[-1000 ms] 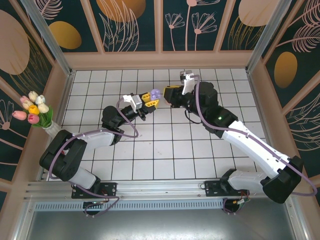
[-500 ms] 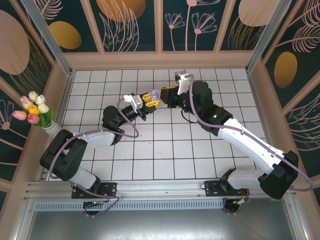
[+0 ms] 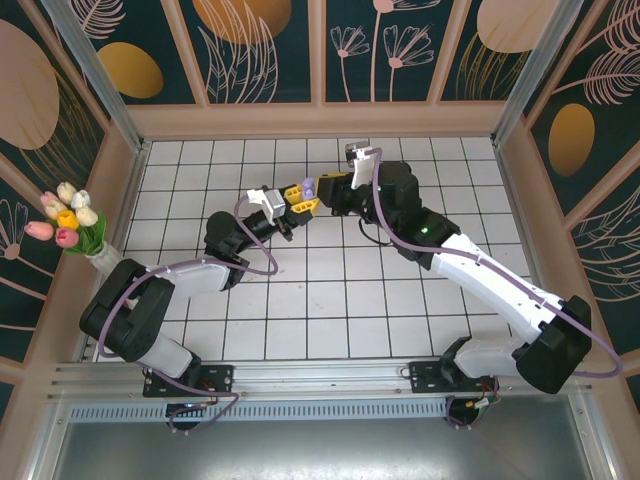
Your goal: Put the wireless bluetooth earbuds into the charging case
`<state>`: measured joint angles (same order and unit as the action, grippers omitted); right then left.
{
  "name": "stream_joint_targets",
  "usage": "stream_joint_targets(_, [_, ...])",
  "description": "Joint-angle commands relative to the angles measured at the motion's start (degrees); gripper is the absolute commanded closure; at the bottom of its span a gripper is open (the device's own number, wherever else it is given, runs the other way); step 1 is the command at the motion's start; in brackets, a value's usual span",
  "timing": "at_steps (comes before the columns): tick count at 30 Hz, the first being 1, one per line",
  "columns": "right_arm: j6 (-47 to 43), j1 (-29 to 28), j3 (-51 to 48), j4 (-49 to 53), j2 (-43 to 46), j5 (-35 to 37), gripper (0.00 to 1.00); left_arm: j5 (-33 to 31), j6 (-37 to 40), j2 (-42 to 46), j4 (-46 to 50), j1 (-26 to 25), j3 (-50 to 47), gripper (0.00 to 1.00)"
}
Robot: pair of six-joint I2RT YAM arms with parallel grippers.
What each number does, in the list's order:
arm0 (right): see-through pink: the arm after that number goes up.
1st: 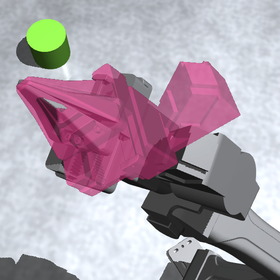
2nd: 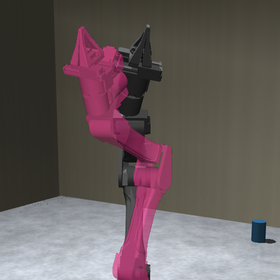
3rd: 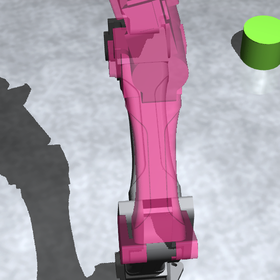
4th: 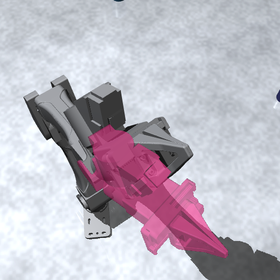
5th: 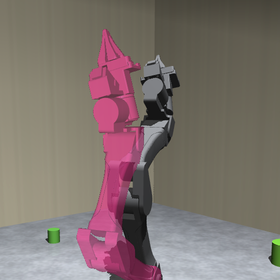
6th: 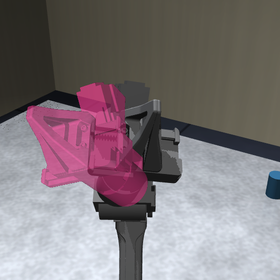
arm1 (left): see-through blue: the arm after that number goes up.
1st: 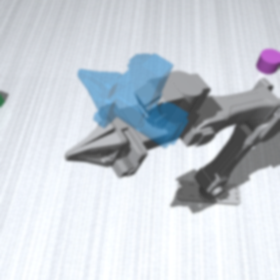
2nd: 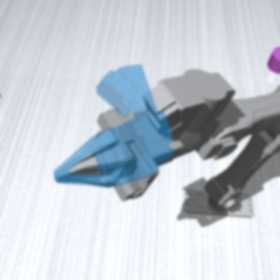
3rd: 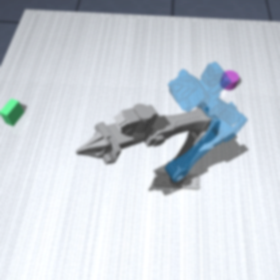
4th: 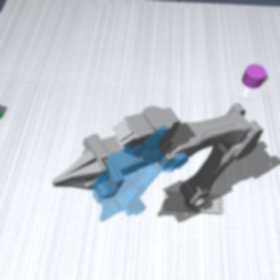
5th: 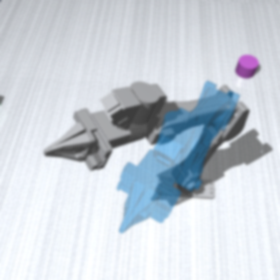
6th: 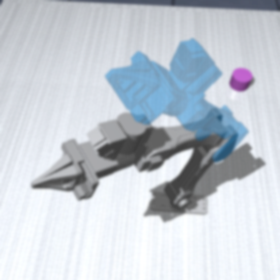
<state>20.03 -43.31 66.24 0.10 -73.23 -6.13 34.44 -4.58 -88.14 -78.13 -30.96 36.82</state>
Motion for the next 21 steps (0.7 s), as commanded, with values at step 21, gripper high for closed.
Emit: stream_joint_targets(21, [-0.3, -1.3, -1.2, -0.4, 0.2, -1.5, 0.81, -0.6, 0.0, 0.4, -1.7, -0.3, 1.4, 1.0])
